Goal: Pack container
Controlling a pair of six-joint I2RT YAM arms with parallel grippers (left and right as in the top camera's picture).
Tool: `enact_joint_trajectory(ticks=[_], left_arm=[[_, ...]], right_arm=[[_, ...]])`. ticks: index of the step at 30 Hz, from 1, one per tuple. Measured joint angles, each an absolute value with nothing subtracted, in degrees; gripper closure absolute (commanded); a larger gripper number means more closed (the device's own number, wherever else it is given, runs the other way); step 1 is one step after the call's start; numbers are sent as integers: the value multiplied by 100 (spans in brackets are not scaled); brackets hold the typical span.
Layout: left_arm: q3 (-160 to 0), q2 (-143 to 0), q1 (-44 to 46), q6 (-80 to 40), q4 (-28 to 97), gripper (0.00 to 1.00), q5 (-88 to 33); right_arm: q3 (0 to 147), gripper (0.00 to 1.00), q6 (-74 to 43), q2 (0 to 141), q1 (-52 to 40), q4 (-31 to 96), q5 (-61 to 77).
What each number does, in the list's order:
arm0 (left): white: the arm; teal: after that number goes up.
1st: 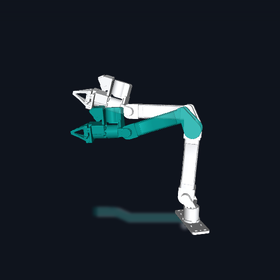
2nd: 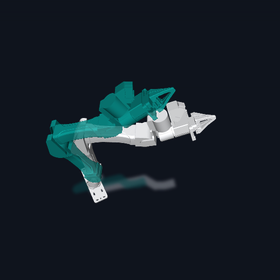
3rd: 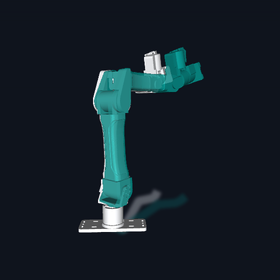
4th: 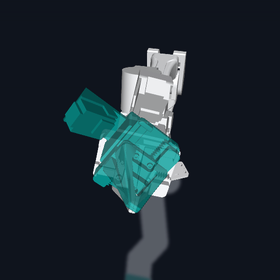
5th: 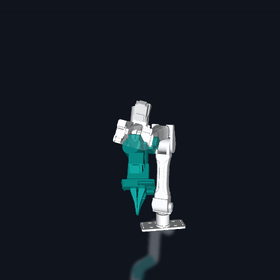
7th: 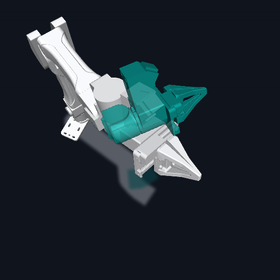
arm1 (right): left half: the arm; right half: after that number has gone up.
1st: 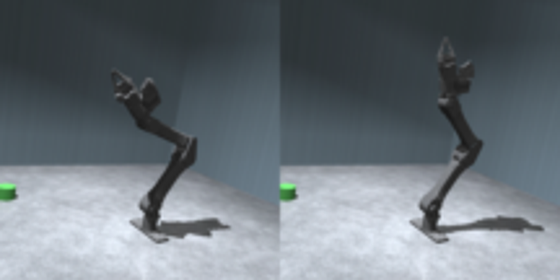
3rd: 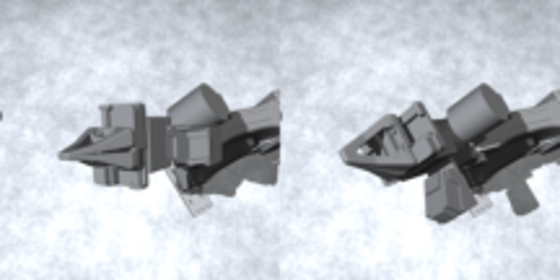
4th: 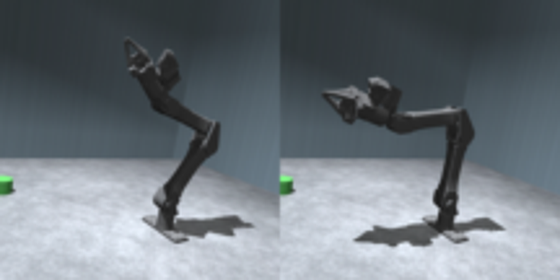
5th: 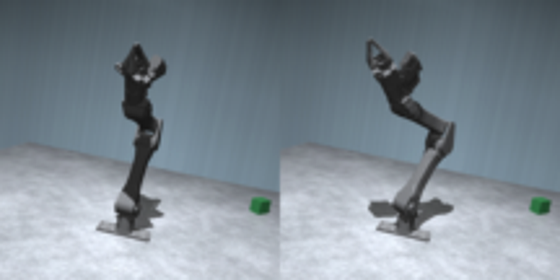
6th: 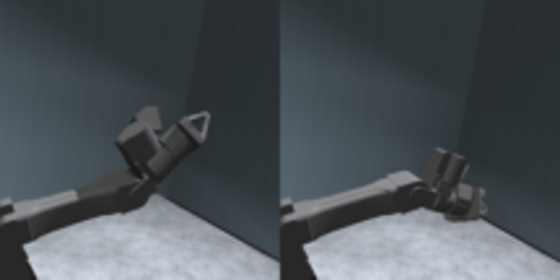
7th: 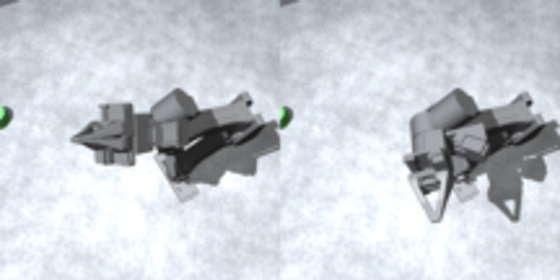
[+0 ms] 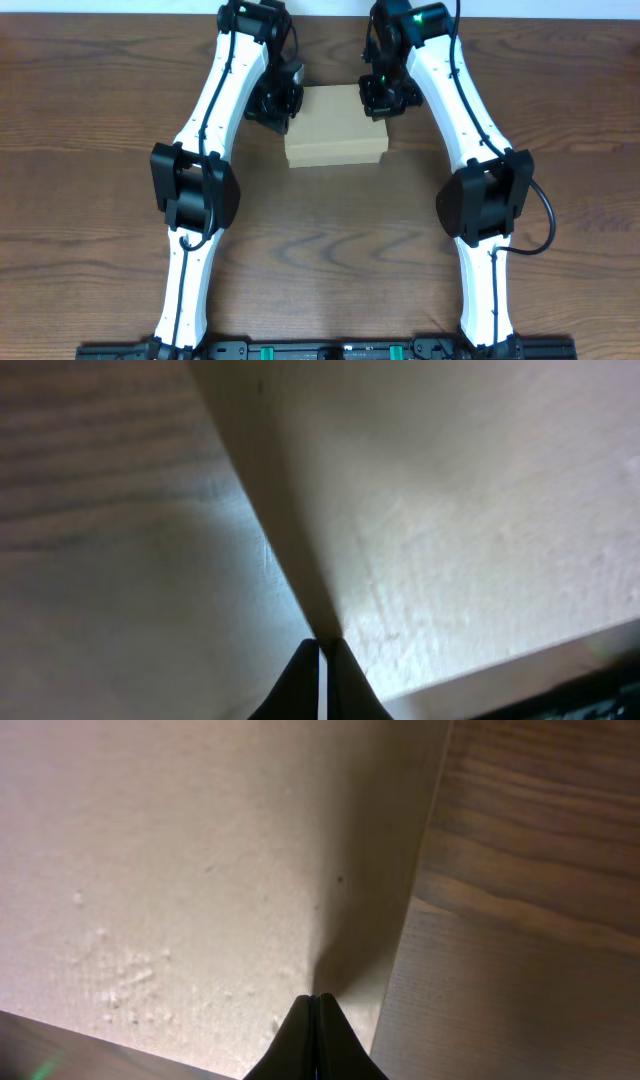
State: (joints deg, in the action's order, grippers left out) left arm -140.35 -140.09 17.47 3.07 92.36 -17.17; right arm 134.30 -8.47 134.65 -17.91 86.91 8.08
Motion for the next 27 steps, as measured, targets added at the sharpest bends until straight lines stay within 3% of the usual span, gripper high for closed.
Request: enact_joint_trajectory(ticks=[14, 23, 27], left_arm=[[-13631, -13893, 1747, 349, 9229, 94, -1761], [-14186, -13891, 1664, 276, 9233, 94, -1531], [-15117, -13756, 1404, 150, 9231, 83, -1179]], right_arm=[[12549, 99, -871, 13240, -1789, 8012, 851], [13200, 99, -873, 13268, -1747, 7975, 899], [14186, 99, -873, 13257, -1549, 8110, 878]])
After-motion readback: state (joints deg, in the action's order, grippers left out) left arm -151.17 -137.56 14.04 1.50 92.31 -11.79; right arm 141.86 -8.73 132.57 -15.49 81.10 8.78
